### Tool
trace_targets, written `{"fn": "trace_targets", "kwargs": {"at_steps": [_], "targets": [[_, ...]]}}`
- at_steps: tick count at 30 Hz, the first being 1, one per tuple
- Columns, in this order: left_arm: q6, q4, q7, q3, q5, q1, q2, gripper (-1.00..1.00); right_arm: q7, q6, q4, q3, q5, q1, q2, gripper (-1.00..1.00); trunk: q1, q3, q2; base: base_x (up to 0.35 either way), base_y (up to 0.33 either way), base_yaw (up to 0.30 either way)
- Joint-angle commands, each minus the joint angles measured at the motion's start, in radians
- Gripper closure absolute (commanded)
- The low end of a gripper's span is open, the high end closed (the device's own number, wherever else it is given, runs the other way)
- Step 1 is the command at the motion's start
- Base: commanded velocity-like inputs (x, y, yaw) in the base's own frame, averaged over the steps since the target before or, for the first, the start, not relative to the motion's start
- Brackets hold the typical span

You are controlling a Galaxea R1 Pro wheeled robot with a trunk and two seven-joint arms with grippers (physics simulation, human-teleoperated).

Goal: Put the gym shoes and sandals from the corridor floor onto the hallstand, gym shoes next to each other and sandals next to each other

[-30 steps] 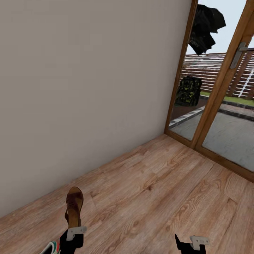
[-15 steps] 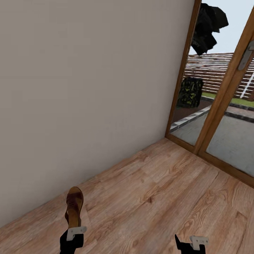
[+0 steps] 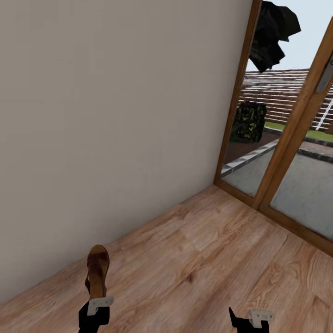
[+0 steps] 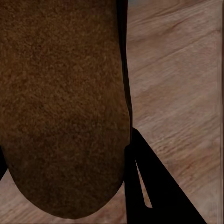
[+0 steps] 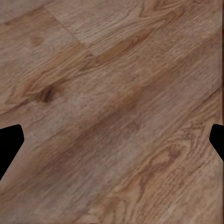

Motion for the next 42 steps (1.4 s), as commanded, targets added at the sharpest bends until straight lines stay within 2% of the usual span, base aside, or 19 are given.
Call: {"fn": "trace_targets", "kwargs": {"at_steps": [1, 21, 33, 39, 42], "targets": [[-0.003, 0.001, 0.003, 0.006, -0.014, -0.001, 0.0, 1.0, 0.005, -0.004, 0.001, -0.009, 0.008, -0.001, 0.001, -1.0, 0.0, -0.001, 0.0, 0.229, -0.204, 0.0], [-0.004, 0.001, 0.003, 0.006, -0.014, -0.001, 0.0, 1.0, 0.004, -0.004, 0.001, -0.009, 0.008, -0.001, 0.001, -1.0, 0.0, -0.001, 0.0, 0.231, -0.218, 0.013], [-0.004, -0.001, 0.003, 0.007, -0.014, -0.001, 0.0, 1.0, 0.004, -0.004, 0.001, -0.009, 0.008, -0.001, 0.001, -1.0, 0.0, -0.001, 0.0, 0.16, -0.214, 0.25], [-0.005, 0.002, 0.003, 0.011, -0.013, 0.0, 0.002, 1.0, 0.003, -0.004, 0.001, -0.009, 0.008, -0.001, 0.001, -1.0, 0.0, -0.001, 0.0, 0.022, -0.033, 0.272], [-0.005, -0.006, 0.004, 0.016, -0.009, 0.019, 0.003, 1.0, 0.003, -0.004, 0.002, -0.009, 0.008, -0.001, 0.001, -1.0, 0.0, -0.001, 0.0, 0.004, -0.005, 0.272]]}}
